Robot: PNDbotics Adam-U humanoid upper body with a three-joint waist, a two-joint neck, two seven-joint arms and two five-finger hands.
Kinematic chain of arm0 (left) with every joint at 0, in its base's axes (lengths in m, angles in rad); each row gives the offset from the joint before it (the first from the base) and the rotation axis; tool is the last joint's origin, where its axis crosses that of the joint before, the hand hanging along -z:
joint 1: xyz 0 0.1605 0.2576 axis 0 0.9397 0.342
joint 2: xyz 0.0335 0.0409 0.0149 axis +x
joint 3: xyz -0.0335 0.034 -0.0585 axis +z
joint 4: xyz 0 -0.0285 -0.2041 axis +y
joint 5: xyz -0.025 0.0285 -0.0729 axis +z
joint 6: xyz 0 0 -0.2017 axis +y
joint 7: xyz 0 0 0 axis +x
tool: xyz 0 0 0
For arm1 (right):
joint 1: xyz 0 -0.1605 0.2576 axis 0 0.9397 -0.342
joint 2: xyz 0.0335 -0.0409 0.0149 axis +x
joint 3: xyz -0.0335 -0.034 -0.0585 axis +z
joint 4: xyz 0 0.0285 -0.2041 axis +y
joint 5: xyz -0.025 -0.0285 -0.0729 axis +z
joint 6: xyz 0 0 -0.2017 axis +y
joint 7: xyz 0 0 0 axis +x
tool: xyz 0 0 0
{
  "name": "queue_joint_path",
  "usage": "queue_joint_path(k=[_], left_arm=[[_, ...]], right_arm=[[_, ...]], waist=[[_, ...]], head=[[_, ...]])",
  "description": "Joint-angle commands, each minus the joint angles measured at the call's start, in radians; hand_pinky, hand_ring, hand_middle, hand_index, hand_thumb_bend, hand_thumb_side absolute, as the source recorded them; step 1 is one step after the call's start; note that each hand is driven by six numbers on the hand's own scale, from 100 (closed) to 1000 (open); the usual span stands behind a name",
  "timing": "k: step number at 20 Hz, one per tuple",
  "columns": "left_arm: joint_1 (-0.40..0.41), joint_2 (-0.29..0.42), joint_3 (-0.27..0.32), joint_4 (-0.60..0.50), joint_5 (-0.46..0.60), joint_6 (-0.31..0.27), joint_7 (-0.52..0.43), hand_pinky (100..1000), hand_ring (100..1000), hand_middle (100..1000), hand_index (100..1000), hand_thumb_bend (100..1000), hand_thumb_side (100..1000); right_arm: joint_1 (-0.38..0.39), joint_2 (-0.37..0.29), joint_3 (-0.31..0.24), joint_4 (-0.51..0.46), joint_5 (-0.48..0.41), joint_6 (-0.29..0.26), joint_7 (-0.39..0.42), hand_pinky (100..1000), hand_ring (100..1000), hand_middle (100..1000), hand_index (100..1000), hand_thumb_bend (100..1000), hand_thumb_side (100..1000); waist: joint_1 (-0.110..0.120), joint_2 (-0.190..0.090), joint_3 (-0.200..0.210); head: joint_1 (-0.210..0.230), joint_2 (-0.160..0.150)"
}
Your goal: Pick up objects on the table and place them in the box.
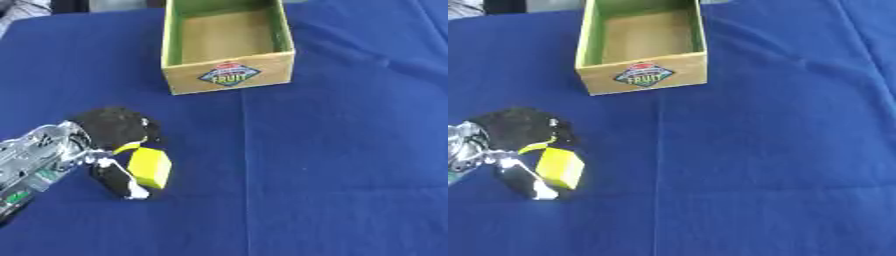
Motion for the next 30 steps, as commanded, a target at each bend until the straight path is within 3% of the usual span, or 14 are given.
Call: queue_joint_path(k=[1, 3, 4, 7, 8, 12, 21, 30], left_arm=[[-0.005, 0.034, 0.012, -0.018, -0.012, 0.000, 0.015, 663, 766, 703, 818, 613, 664], [-0.006, 0.033, 0.013, -0.021, -0.014, 0.001, 0.023, 627, 731, 660, 783, 605, 656], [-0.007, 0.031, 0.015, -0.026, -0.014, 0.003, 0.031, 432, 577, 506, 650, 537, 659], [-0.011, 0.023, 0.028, -0.052, -0.008, 0.026, 0.067, 385, 545, 479, 626, 475, 631], [-0.009, 0.025, 0.027, -0.054, -0.009, 0.031, 0.079, 348, 522, 464, 607, 397, 593], [0.001, 0.027, 0.015, -0.029, -0.023, 0.038, 0.130, 269, 479, 440, 572, 292, 506], [-0.001, 0.019, 0.012, 0.015, -0.019, 0.036, 0.215, 181, 431, 392, 513, 212, 454], [-0.117, 0.081, 0.126, -0.123, 0.029, 0.079, 0.267, 145, 415, 375, 490, 249, 379]], right_arm=[[-0.013, -0.018, -0.005, -0.014, -0.005, -0.001, 0.005, 686, 715, 575, 730, 100, 997], [-0.013, -0.018, -0.006, -0.014, -0.005, 0.000, 0.005, 687, 715, 575, 730, 100, 997], [-0.012, -0.018, -0.006, -0.014, -0.005, 0.000, 0.005, 689, 716, 574, 730, 100, 996], [-0.011, -0.017, -0.008, -0.014, -0.004, 0.000, 0.004, 689, 716, 574, 730, 100, 996], [-0.012, -0.017, -0.008, -0.014, -0.004, 0.000, 0.003, 690, 716, 574, 731, 100, 995], [-0.014, -0.014, -0.009, -0.014, -0.005, -0.002, 0.002, 690, 716, 574, 731, 100, 995], [-0.011, -0.013, -0.012, -0.014, -0.005, -0.003, -0.002, 691, 716, 574, 732, 100, 994], [-0.006, -0.017, -0.010, -0.014, -0.005, -0.002, -0.002, 692, 716, 574, 732, 100, 993]], waist=[[-0.004, -0.018, 0.001], [-0.004, -0.018, 0.001], [-0.004, -0.018, 0.001], [-0.005, -0.016, 0.001], [-0.005, -0.015, 0.001], [-0.006, -0.014, 0.000], [-0.009, -0.015, -0.002], [-0.005, -0.031, 0.012]], head=[[0.003, -0.010], [0.002, -0.010], [0.002, -0.011], [0.002, -0.012], [0.002, -0.012], [0.004, -0.013], [0.005, -0.018], [-0.004, -0.016]])
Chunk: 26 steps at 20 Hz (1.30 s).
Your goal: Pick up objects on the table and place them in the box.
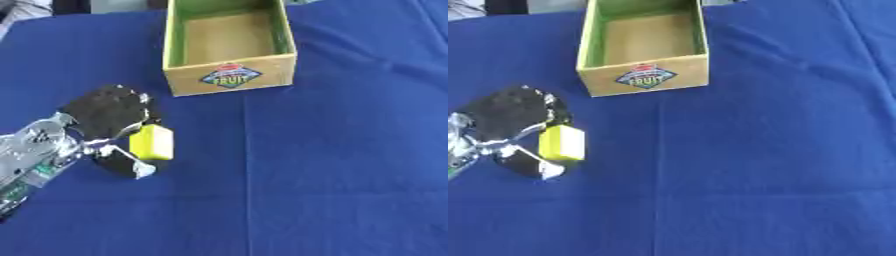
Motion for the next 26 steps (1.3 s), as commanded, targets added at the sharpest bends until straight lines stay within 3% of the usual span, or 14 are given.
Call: queue_joint_path(k=[1, 11, 26], left_arm=[[-0.046, 0.057, 0.059, -0.057, 0.021, 0.017, 0.002, 142, 413, 375, 491, 260, 374], [-0.162, 0.058, 0.164, -0.056, 0.070, 0.071, 0.028, 102, 397, 360, 480, 286, 343], [-0.412, -0.100, 0.135, 0.221, 0.102, 0.039, -0.017, 100, 383, 344, 466, 258, 366]], right_arm=[[-0.005, -0.024, -0.009, -0.014, -0.005, -0.001, -0.001, 692, 716, 574, 732, 100, 993], [-0.005, -0.031, -0.009, -0.014, -0.004, -0.002, -0.003, 692, 717, 573, 733, 100, 991], [-0.028, -0.042, 0.004, -0.014, -0.008, -0.017, 0.011, 695, 717, 575, 734, 100, 995]], waist=[[-0.003, -0.027, 0.002], [0.008, -0.037, 0.002], [0.020, -0.035, -0.027]], head=[[-0.003, -0.007], [-0.024, 0.004], [-0.030, -0.011]])
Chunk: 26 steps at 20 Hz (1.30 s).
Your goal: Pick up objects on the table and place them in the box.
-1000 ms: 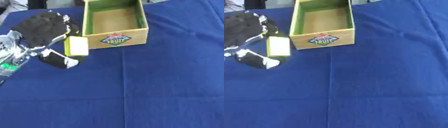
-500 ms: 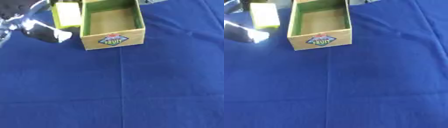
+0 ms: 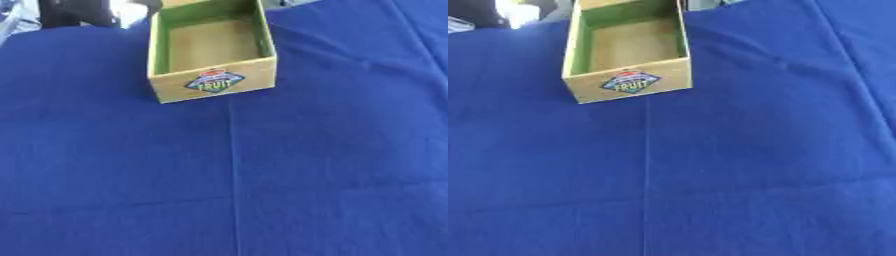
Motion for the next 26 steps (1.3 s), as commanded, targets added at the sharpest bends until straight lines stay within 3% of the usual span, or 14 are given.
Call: queue_joint_path(k=[1, 10, 26], left_arm=[[-0.051, -0.020, 0.004, 0.060, 0.006, -0.012, -0.017, 100, 380, 342, 463, 251, 371], [-0.159, -0.131, 0.014, 0.246, -0.024, -0.050, -0.066, 100, 378, 339, 460, 244, 388], [-0.293, -0.323, 0.057, 0.575, -0.206, -0.110, -0.078, 133, 394, 347, 465, 239, 416]], right_arm=[[-0.019, -0.039, -0.003, -0.014, -0.008, -0.008, 0.003, 695, 718, 576, 734, 100, 996], [-0.058, -0.038, 0.009, -0.014, -0.017, -0.025, 0.017, 696, 719, 579, 737, 100, 999], [-0.100, -0.031, 0.023, -0.014, -0.026, -0.036, 0.033, 696, 718, 579, 736, 100, 997]], waist=[[-0.005, -0.022, -0.002], [-0.003, -0.017, -0.012], [0.015, 0.013, -0.057]], head=[[0.001, -0.017], [0.006, -0.098], [0.027, -0.119]])
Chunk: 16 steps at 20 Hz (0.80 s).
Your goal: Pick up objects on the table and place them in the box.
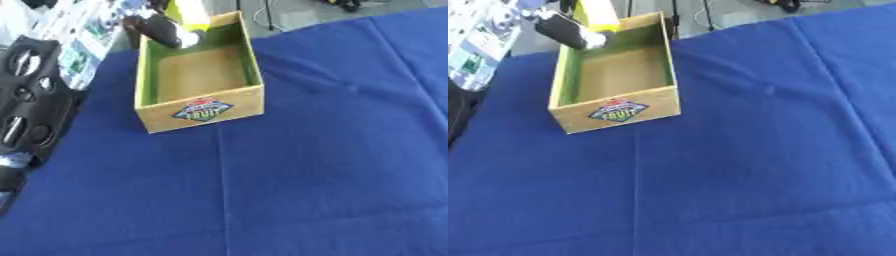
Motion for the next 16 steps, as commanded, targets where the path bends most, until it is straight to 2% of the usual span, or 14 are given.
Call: queue_joint_path(k=[1, 10, 15, 16], left_arm=[[-0.037, -0.010, 0.025, 0.053, -0.042, -0.016, 0.008, 139, 397, 349, 466, 240, 418], [-0.057, -0.048, 0.057, 0.236, -0.155, -0.048, 0.056, 185, 424, 369, 493, 260, 437], [-0.072, -0.075, 0.078, 0.340, -0.215, -0.092, 0.095, 278, 483, 409, 570, 359, 513], [-0.076, -0.080, 0.082, 0.361, -0.223, -0.105, 0.104, 324, 518, 449, 617, 398, 545]], right_arm=[[-0.019, -0.024, -0.003, -0.014, -0.009, -0.004, 0.005, 696, 718, 579, 736, 100, 997], [-0.027, -0.020, -0.002, -0.014, -0.013, -0.007, 0.008, 696, 717, 579, 736, 100, 996], [-0.024, -0.018, -0.004, -0.014, -0.012, -0.006, 0.006, 696, 717, 579, 736, 100, 995], [-0.024, -0.018, -0.004, -0.014, -0.012, -0.006, 0.006, 696, 717, 579, 736, 100, 995]], waist=[[-0.007, -0.020, -0.003], [-0.006, -0.016, -0.011], [-0.008, -0.013, -0.015], [-0.008, -0.012, -0.016]], head=[[0.006, -0.011], [0.012, -0.011], [0.017, -0.012], [0.018, -0.012]])
